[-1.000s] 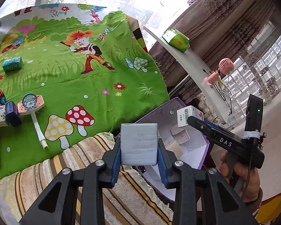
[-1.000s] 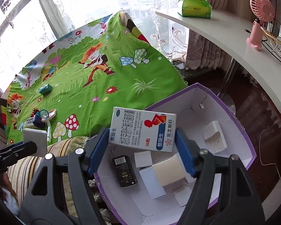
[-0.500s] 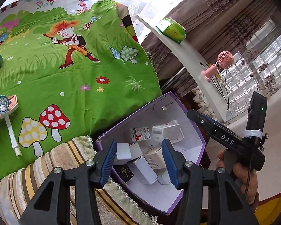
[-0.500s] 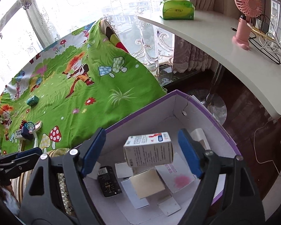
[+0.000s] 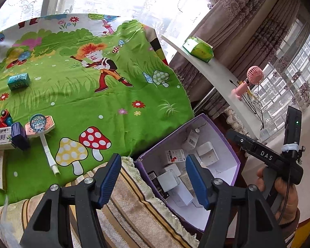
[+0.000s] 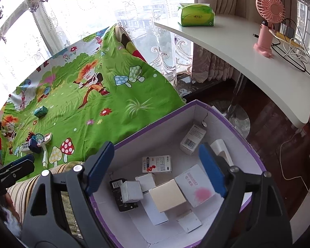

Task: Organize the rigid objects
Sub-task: 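Move both tools back over the remaining items on the bed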

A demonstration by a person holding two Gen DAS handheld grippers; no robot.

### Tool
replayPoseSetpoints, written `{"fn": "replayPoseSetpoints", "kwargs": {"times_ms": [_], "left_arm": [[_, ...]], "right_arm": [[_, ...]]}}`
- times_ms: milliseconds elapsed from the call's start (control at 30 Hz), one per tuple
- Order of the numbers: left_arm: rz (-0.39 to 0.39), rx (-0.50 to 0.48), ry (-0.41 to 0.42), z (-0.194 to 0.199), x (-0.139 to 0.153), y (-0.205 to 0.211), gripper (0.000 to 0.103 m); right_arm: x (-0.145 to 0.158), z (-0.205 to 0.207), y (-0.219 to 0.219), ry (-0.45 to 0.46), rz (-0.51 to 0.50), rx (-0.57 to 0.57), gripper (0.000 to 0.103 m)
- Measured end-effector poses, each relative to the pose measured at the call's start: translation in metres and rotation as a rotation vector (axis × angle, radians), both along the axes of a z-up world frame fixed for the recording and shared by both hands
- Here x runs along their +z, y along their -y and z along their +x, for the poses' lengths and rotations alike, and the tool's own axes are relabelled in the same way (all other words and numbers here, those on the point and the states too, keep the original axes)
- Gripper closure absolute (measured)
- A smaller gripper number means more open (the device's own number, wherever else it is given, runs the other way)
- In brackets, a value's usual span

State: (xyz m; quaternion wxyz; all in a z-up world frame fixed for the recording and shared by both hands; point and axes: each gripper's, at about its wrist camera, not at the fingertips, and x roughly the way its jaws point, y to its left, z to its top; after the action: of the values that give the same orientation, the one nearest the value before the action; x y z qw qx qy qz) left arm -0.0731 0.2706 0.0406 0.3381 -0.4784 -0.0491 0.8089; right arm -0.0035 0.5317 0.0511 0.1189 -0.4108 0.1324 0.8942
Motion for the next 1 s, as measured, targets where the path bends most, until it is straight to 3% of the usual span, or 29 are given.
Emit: {"fn": "replayPoseSetpoints", "kwargs": {"times_ms": [267, 433, 767, 1000], "left_arm": [[-0.008, 0.028, -0.036, -0.001, 0.005, 0.034, 0.037], [0.004, 0.085, -0.022, -0.01, 0.003, 0.068, 0.037], [-0.081, 0.241, 0.004, -0.034, -0.017, 0.149, 0.037], [-0.171, 0.288, 0.007, -0.056, -0.03, 0.176, 0.037]], "right_arm": [[0.002, -0.012, 0.032, 0.012, 0.026, 0.068, 0.017], [-0.002, -0.02, 0.055, 0.011, -0.017, 0.131, 0.017], [-0.009, -0.042, 0.111, 0.021, -0.025, 0.268, 0.017], [-0.01, -0.058, 0.147, 0.025, -0.021, 0.346, 0.017]]}}
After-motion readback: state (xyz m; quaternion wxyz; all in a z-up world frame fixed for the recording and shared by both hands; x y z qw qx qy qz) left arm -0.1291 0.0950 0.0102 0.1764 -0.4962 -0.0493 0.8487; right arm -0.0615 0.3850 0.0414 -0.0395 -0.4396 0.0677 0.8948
